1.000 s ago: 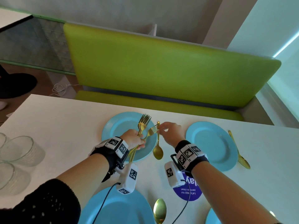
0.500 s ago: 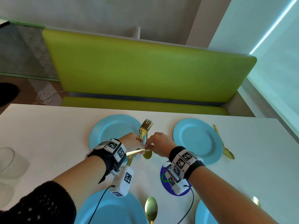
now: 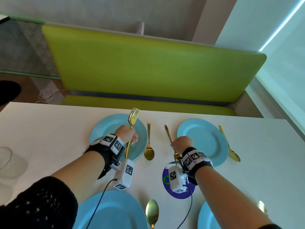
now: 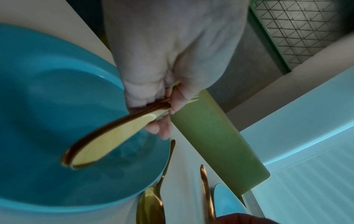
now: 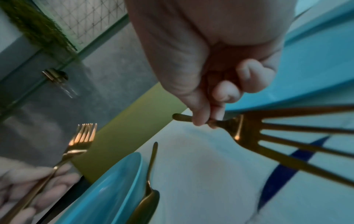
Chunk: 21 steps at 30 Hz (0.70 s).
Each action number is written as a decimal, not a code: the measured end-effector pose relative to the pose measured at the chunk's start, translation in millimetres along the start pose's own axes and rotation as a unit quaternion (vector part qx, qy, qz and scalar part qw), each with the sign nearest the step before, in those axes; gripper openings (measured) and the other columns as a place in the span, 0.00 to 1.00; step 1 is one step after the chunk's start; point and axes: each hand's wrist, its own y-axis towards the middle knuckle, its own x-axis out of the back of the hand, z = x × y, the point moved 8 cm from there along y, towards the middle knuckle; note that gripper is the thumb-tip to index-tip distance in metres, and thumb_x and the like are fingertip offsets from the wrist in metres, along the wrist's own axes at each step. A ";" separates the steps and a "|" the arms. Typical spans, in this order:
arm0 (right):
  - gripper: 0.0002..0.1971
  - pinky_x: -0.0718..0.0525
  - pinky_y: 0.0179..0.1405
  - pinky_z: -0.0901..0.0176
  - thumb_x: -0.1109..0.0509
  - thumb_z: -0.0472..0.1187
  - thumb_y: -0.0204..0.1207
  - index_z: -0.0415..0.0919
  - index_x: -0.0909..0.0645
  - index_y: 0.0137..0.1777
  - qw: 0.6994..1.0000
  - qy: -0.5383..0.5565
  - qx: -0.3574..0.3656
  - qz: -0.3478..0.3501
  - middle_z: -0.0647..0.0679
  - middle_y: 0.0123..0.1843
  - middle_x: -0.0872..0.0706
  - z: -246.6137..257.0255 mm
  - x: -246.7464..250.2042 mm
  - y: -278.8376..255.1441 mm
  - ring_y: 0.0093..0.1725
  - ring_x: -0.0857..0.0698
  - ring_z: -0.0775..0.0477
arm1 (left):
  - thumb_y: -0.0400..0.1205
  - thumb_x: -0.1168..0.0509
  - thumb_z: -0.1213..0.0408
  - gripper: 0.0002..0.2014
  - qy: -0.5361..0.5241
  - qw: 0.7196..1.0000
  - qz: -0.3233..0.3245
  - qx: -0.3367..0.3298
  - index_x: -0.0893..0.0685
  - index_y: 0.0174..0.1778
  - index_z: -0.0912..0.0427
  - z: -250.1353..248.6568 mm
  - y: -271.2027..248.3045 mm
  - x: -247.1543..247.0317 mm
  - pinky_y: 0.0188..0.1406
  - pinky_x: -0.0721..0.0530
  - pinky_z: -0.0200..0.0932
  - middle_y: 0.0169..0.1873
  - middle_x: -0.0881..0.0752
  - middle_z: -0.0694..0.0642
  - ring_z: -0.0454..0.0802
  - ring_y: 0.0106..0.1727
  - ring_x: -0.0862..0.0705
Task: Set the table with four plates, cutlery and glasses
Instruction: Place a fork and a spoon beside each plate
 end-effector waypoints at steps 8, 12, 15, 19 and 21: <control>0.14 0.36 0.17 0.65 0.35 0.36 0.74 0.40 0.30 0.28 0.994 0.056 -0.088 -0.030 0.49 0.26 0.27 -6.8 -15.7 10.4 0.35 0.20 0.46 | 0.85 0.50 0.75 0.14 -0.012 1.000 0.025 0.004 0.32 0.34 0.59 -3.1 -2.7 -14.9 0.28 0.30 0.39 0.31 0.26 0.58 0.49 0.29 0.26; 0.13 0.22 0.30 0.62 0.32 0.35 0.71 0.40 0.29 0.27 0.989 0.091 -0.102 -0.052 0.48 0.28 0.25 -7.3 -12.0 10.1 0.35 0.18 0.44 | 0.85 0.50 0.75 0.13 -0.027 0.999 0.030 0.016 0.32 0.35 0.59 -2.5 -4.7 -18.9 0.28 0.31 0.38 0.31 0.27 0.57 0.48 0.29 0.27; 0.07 0.14 0.38 0.58 0.31 0.34 0.69 0.38 0.24 0.31 0.984 0.129 -0.109 -0.056 0.45 0.35 0.16 -9.0 -11.3 9.8 0.40 0.12 0.41 | 0.86 0.49 0.75 0.12 -0.035 0.999 0.033 0.025 0.33 0.36 0.59 -2.8 -5.4 -20.5 0.29 0.32 0.37 0.30 0.28 0.57 0.48 0.29 0.28; 0.04 0.14 0.40 0.56 0.30 0.37 0.69 0.39 0.21 0.42 0.979 0.150 -0.116 -0.073 0.44 0.39 0.17 -14.0 -5.5 7.6 0.43 0.12 0.40 | 0.86 0.50 0.74 0.15 -0.043 0.998 0.019 0.036 0.33 0.33 0.59 0.3 -6.0 -18.7 0.29 0.32 0.36 0.29 0.29 0.56 0.47 0.28 0.29; 0.09 0.15 0.41 0.56 0.29 0.39 0.69 0.38 0.22 0.48 0.976 0.163 -0.126 -0.077 0.44 0.40 0.19 -19.3 -3.8 7.9 0.47 0.12 0.40 | 0.87 0.50 0.71 0.16 -0.054 0.998 0.005 0.040 0.30 0.32 0.59 2.9 -6.2 -18.1 0.30 0.28 0.36 0.29 0.25 0.55 0.47 0.28 0.25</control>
